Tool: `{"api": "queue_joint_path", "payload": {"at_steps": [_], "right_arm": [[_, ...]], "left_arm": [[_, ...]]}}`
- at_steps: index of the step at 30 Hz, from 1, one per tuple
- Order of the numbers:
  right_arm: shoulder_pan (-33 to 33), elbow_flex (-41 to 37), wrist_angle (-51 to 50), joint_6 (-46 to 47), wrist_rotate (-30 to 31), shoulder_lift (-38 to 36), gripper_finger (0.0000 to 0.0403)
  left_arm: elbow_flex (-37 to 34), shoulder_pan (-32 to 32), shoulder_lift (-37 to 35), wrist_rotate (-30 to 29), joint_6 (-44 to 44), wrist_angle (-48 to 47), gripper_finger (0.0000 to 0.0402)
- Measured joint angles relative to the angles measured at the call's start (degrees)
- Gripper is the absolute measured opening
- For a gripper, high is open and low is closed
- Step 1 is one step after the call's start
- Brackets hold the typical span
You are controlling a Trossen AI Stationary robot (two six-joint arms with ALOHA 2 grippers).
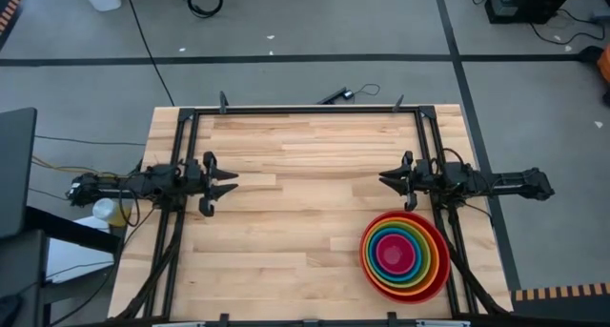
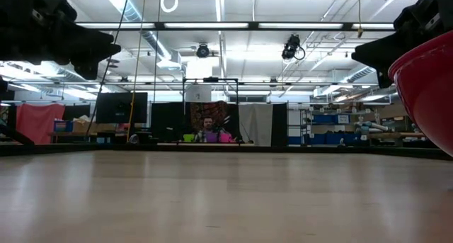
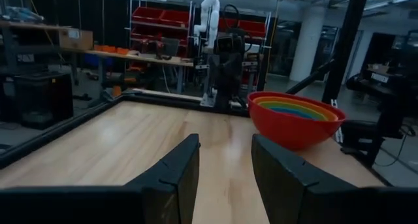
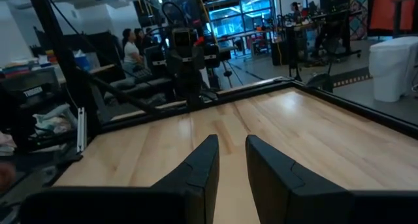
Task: Nest bowls inside each other
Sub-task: Return to Home Position
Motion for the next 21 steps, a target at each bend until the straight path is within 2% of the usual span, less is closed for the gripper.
{"api": "queue_joint_path", "payload": {"at_steps": [5,21], "right_arm": [[0.00,0.00,-0.01,0.01,0.00,0.00,0.0087],[0.00,0.00,0.00,0.02,0.04,0.00,0.0087]], "left_arm": [[-0.01,0.01,0.00,-0.12,6.44,0.01,0.0142],[-0.03,0.01,0.00,-0.12,6.12,0.03,0.0142]]}}
